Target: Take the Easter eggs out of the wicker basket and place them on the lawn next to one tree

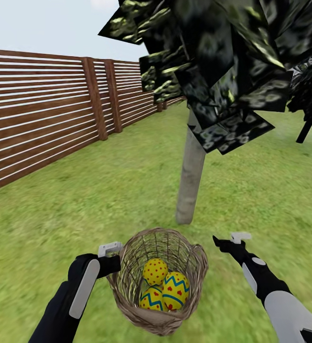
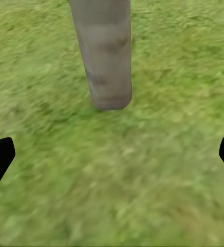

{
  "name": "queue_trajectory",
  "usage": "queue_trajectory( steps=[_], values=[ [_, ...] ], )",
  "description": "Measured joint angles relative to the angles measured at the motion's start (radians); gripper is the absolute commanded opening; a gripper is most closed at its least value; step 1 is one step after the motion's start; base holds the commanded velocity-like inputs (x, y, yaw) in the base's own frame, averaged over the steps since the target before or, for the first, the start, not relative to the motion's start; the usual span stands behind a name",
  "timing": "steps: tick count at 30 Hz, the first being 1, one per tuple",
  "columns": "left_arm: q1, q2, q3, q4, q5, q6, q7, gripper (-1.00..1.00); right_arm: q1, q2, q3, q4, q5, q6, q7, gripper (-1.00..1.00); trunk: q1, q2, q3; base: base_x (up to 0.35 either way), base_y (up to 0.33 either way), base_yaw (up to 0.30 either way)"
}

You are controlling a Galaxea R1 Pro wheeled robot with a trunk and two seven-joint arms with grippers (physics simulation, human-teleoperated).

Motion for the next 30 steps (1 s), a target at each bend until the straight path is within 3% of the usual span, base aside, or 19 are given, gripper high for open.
queue_trajectory(
  steps=[15, 22, 30],
  values=[
    [0.0, 0.0, 0.0, -0.001, 0.002, -0.001, 0.0, -1.0, 0.0, 0.0, 0.001, 0.0, 0.0, -0.002, 0.0, 1.0, 0.0, 0.0, 0.0, 0.334, 0.0, 0.0],
    [0.0, 0.0, 0.0, -0.005, 0.005, -0.003, 0.0, -1.0, 0.0, 0.0, 0.0, 0.0, 0.0, -0.002, 0.0, 1.0, 0.001, 0.0, 0.0, 0.038, 0.0, 0.0],
    [0.0, 0.0, 0.0, -0.002, 0.004, -0.002, 0.0, -1.0, 0.0, 0.0, -0.001, -0.004, 0.0, -0.001, 0.0, 1.0, 0.031, -0.056, -0.025, 0.0, 0.0, 0.0]
  ],
)
